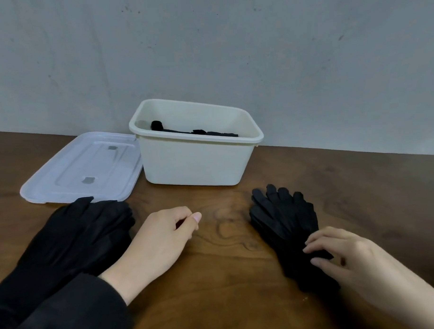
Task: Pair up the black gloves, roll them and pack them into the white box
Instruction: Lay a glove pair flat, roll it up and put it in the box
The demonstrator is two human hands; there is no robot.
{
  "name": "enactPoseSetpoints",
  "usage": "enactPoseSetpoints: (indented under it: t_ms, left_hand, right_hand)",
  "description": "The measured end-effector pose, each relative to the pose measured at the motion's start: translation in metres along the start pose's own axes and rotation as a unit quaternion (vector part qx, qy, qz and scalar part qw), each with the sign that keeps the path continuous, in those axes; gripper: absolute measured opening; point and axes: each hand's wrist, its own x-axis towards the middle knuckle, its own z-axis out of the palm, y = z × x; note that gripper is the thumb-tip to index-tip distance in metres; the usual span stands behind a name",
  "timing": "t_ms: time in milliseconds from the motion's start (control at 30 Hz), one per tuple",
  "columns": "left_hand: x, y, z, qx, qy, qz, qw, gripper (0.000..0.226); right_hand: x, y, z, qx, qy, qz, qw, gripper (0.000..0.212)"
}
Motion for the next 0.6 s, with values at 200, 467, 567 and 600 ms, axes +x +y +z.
enactPoseSetpoints:
  t_ms: [200, 467, 567, 600]
  left_hand:
    - [-0.003, 0.0, -0.001, 0.002, -0.001, 0.008, 1.0, 0.035]
    - [-0.003, -0.001, -0.002, 0.016, -0.012, 0.02, 1.0, 0.035]
    - [-0.003, -0.001, -0.002, 0.021, -0.018, 0.023, 0.999, 0.036]
    - [-0.004, -0.002, -0.002, 0.023, -0.02, 0.024, 0.999, 0.036]
  right_hand:
    - [0.002, -0.01, -0.001, -0.004, -0.007, 0.008, 1.0, 0.021]
    - [0.006, -0.017, 0.004, -0.032, 0.033, 0.025, 0.999, 0.022]
    - [0.01, -0.028, -0.002, -0.023, 0.083, 0.052, 0.995, 0.021]
    - [0.012, -0.032, -0.006, -0.019, 0.116, 0.066, 0.991, 0.021]
